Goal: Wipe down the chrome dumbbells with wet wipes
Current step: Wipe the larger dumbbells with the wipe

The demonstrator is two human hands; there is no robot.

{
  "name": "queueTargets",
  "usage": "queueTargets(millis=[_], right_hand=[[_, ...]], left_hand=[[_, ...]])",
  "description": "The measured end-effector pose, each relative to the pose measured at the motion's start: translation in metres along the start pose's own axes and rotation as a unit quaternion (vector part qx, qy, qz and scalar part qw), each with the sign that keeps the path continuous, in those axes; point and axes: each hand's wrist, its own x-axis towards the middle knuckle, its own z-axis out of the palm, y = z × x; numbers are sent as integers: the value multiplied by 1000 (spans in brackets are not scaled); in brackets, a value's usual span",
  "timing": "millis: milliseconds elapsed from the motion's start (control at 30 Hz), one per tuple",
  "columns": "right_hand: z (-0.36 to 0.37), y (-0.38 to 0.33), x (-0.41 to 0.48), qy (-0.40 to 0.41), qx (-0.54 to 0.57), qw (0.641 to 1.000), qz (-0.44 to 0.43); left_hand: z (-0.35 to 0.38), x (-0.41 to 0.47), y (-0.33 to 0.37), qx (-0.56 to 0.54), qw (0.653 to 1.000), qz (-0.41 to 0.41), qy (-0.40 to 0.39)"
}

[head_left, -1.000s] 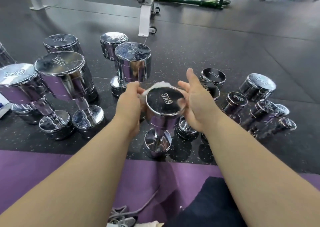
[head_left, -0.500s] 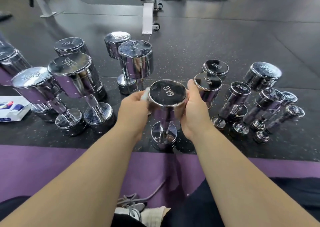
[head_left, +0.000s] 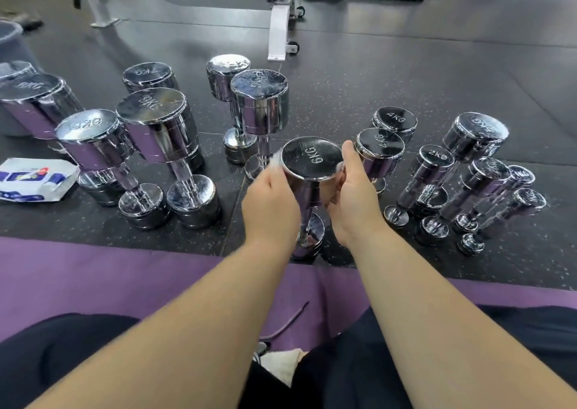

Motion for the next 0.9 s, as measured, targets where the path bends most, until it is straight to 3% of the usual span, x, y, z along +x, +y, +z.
queueTargets(millis=[333,500,600,733,900], right_hand=[[2,4,-23,21,35,998,49],[0,-2,-33,26,74,995,54],[2,-1,-34,24,78,995,49],[4,1,-32,51,56,995,67],[1,-1,-36,116,40,987,103]], left_hand=[[-6,-20,-11,95,995,-31,-11],[-7,3,-4,-63,995,-45,57],[-3,-8,-9,-57,996,-53,37],[-1,-7,-6,-42,997,10,60],[-5,-18,-8,-38,998,-39,9]])
